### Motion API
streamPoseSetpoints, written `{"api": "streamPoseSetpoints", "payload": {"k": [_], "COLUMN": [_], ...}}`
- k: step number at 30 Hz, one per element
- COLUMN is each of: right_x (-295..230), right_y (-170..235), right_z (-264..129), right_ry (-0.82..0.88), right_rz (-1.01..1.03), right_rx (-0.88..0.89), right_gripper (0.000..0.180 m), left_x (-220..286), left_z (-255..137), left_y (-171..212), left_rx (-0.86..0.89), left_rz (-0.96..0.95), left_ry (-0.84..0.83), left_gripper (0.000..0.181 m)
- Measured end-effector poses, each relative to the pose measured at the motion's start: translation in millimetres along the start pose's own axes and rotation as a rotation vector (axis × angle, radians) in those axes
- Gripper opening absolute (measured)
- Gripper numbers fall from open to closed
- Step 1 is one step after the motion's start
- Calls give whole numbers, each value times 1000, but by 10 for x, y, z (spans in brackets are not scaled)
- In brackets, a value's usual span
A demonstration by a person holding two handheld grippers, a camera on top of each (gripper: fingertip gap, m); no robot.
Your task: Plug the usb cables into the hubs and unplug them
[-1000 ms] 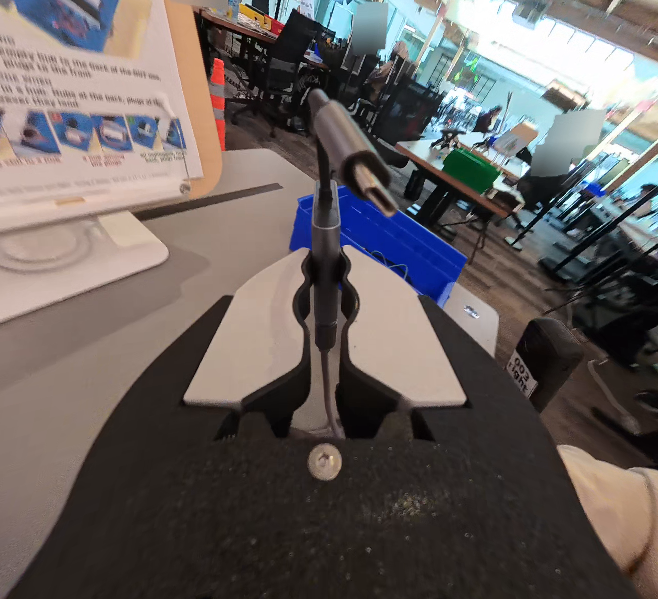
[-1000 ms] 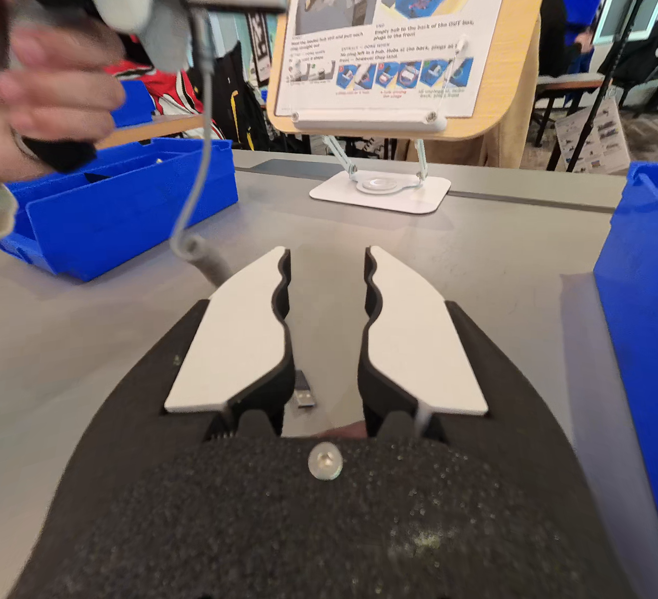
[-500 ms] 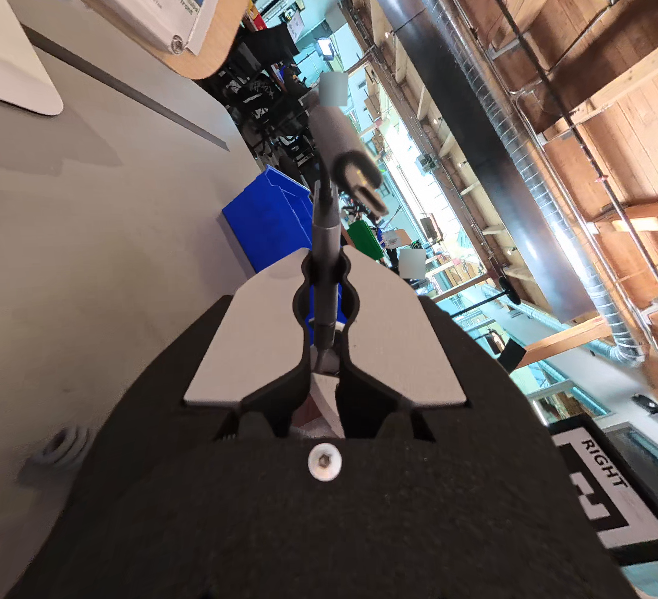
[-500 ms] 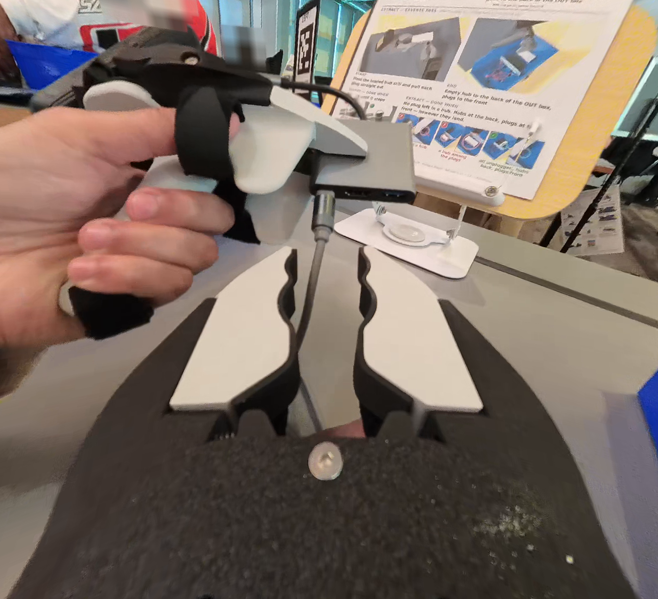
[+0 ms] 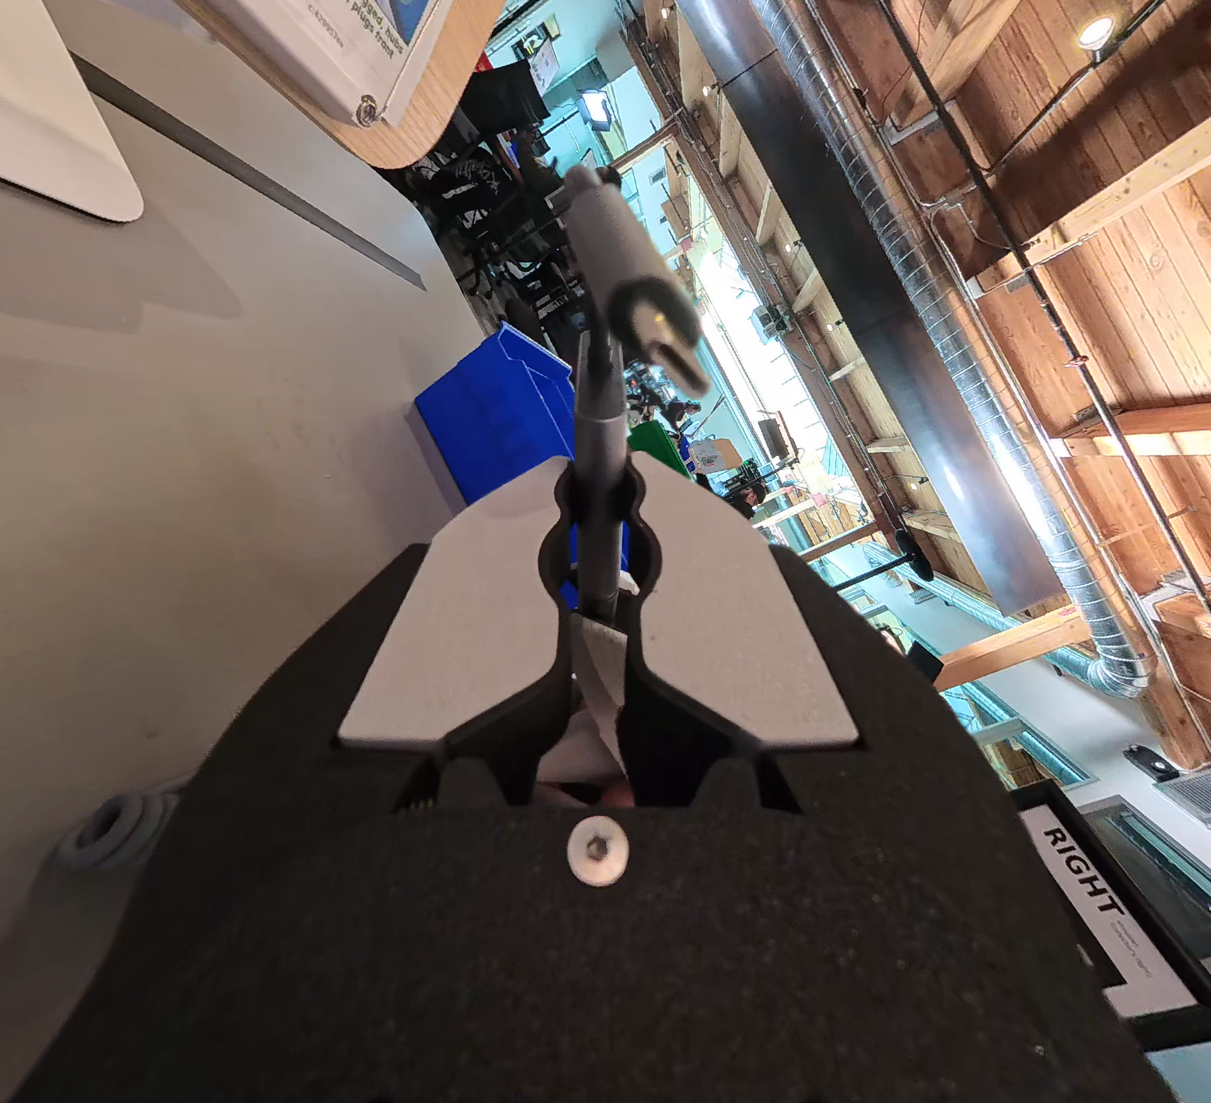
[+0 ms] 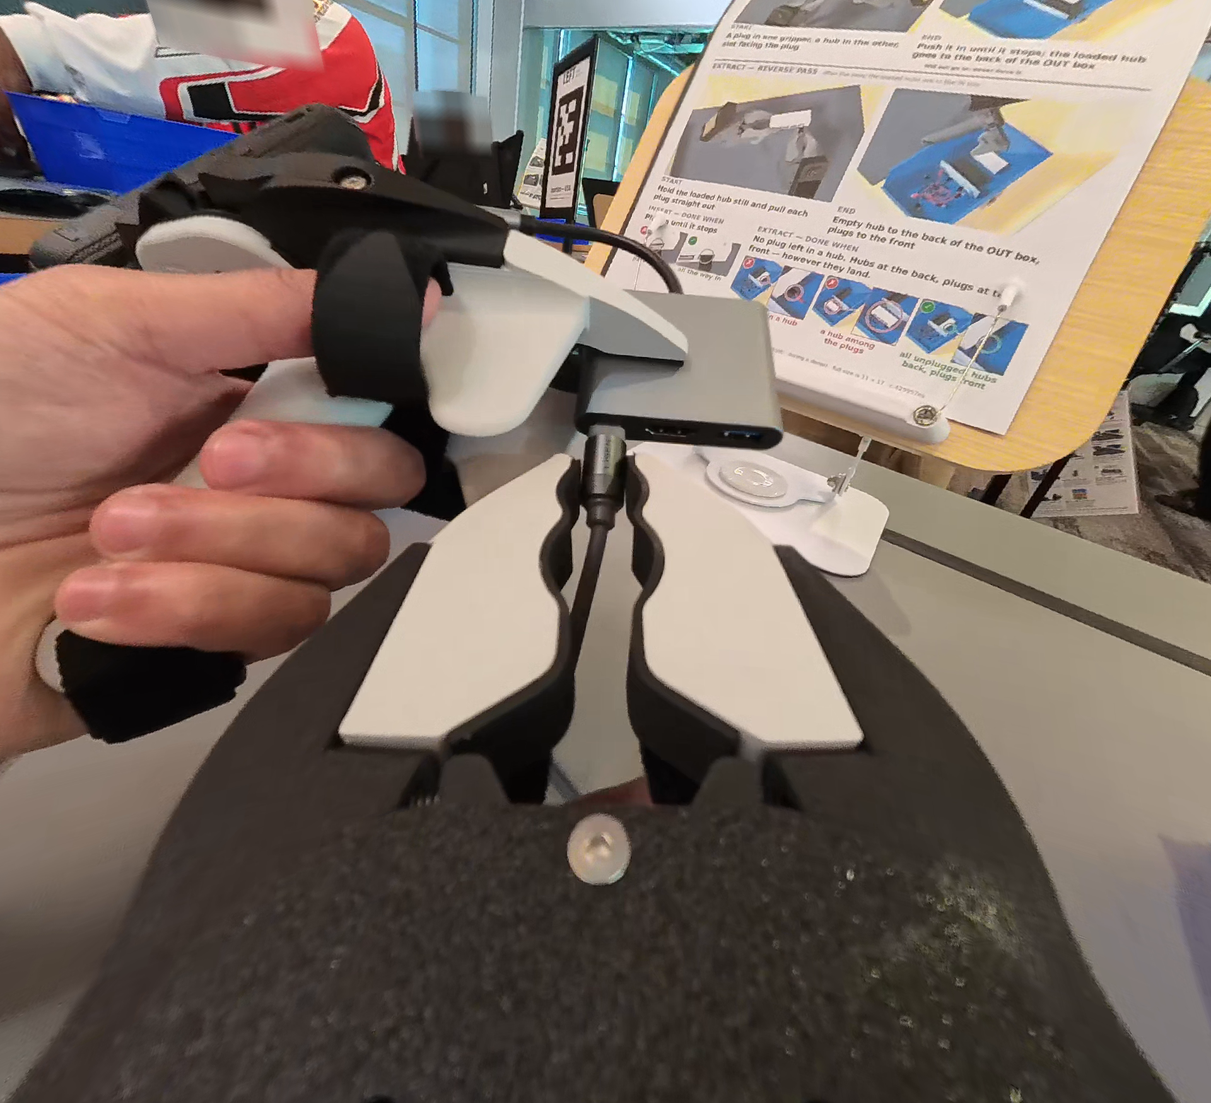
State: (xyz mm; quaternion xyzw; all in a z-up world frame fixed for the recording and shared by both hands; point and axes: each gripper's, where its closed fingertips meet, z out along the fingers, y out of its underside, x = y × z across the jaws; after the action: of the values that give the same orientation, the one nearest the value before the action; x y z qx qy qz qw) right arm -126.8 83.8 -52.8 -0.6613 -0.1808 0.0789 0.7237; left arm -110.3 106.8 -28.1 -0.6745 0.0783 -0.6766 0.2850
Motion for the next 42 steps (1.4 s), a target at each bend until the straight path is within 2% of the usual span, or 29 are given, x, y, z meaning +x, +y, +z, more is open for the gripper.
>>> {"api": "streamPoseSetpoints", "payload": {"k": [9,11,16,20,23,25,29,32,36,39,42], "right_x": [27,72,166,221,175,116,9,-35,-177,-282,-337], "right_y": [6,26,89,163,133,104,150,99,43,51,79], "right_z": [-83,-112,-193,-238,-314,-394,-516,-583,-659,-695,-701], "right_ry": [-103,-120,-172,-200,-248,-279,-353,-386,-452,-486,-491], "right_rz": [-29,-26,-19,2,-41,-103,-187,-187,-201,-237,-278], "right_rx": [-38,-41,-63,-92,-93,-79,-71,-35,10,19,17], "right_gripper": [12,12,12,12,12,12,12,11,11,11,12], "left_x": [36,45,-37,-166,-92,120,569,692,373,149,151], "left_z": [-72,-127,-264,-464,-763,-983,-1256,-1214,-892,-687,-597], "left_y": [79,61,95,440,816,941,685,340,32,134,392], "left_rx": [-135,-159,-246,-415,-569,-621,-622,-623,-672,-811,-948], "left_rz": [22,62,266,431,516,562,607,522,444,426,341], "left_ry": [69,70,-53,-158,-156,-107,-56,-11,-49,-23,106], "left_gripper": [14,22,51,71,71,64,61,61,64,72,70]}}
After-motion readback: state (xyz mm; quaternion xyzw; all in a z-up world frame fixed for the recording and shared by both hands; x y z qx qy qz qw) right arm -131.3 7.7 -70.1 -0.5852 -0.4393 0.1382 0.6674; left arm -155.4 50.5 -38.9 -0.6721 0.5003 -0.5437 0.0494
